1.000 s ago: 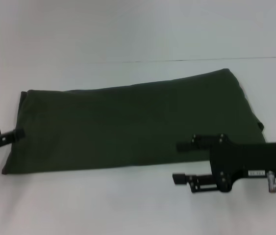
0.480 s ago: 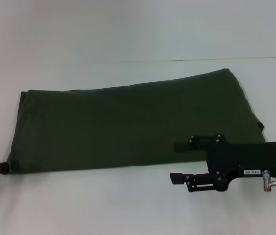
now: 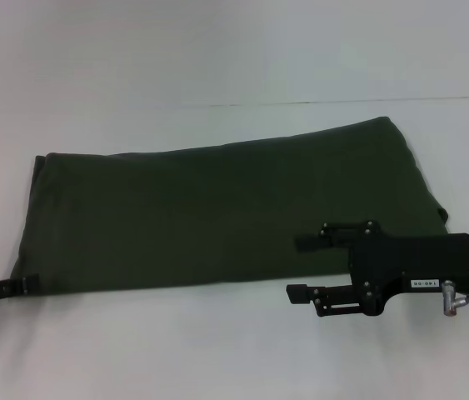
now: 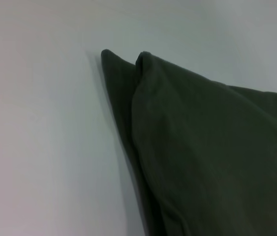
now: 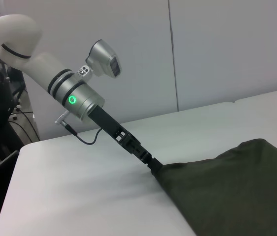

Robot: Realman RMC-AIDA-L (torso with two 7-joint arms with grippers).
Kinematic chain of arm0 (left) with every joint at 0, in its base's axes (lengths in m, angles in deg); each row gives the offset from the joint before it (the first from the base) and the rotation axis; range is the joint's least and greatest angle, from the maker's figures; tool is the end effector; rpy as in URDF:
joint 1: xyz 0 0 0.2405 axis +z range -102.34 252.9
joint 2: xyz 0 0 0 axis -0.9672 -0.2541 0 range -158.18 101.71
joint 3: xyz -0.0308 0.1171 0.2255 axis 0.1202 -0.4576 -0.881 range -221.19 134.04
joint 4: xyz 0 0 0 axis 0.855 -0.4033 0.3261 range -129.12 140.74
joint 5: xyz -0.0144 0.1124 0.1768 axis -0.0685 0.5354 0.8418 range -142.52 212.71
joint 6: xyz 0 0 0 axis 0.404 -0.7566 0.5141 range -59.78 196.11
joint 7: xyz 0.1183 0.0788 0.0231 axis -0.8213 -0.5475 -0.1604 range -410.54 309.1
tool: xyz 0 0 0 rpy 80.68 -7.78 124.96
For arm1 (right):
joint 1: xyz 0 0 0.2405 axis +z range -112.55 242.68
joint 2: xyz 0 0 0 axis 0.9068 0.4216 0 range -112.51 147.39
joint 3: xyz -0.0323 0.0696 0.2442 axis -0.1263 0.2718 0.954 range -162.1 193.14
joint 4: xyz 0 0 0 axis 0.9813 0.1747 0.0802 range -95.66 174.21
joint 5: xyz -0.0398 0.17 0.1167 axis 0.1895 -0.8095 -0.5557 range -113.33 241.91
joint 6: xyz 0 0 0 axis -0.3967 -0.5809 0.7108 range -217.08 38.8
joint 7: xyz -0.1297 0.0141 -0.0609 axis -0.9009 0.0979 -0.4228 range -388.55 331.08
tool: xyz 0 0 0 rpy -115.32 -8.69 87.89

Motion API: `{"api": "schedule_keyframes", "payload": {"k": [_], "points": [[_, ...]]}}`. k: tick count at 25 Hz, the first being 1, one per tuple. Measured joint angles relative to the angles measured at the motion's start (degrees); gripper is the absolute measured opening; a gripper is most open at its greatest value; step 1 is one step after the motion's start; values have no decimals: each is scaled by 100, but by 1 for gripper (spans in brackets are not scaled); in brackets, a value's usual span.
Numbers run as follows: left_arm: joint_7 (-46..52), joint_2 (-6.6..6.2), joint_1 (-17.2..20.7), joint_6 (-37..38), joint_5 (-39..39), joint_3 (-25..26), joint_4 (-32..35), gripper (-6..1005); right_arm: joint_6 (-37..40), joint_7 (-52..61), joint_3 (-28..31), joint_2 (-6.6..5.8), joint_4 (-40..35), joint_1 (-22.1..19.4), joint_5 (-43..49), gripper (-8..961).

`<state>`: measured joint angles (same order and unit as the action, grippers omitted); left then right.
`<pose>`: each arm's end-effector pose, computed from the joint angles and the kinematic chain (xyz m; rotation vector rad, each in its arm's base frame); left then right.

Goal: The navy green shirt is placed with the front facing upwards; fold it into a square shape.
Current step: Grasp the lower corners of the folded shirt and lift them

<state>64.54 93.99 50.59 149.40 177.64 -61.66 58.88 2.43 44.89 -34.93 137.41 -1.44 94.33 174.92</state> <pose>-0.3648 0.2984 0.0534 -2.0637 -1.5391 -0.3501 0.2397 0.3175 -0.0189 -2.8936 0.3562 0.6803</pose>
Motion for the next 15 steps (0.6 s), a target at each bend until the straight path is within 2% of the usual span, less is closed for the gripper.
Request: {"api": "schedule_keyframes", "payload": {"k": [7, 15], "points": [[22, 18, -1, -66, 16, -136, 15, 842, -16, 48, 0, -8, -6, 10, -12, 795], [14, 21, -6, -143, 10, -182, 58, 506, -17, 48, 19, -2, -8, -10, -33, 795]]}}
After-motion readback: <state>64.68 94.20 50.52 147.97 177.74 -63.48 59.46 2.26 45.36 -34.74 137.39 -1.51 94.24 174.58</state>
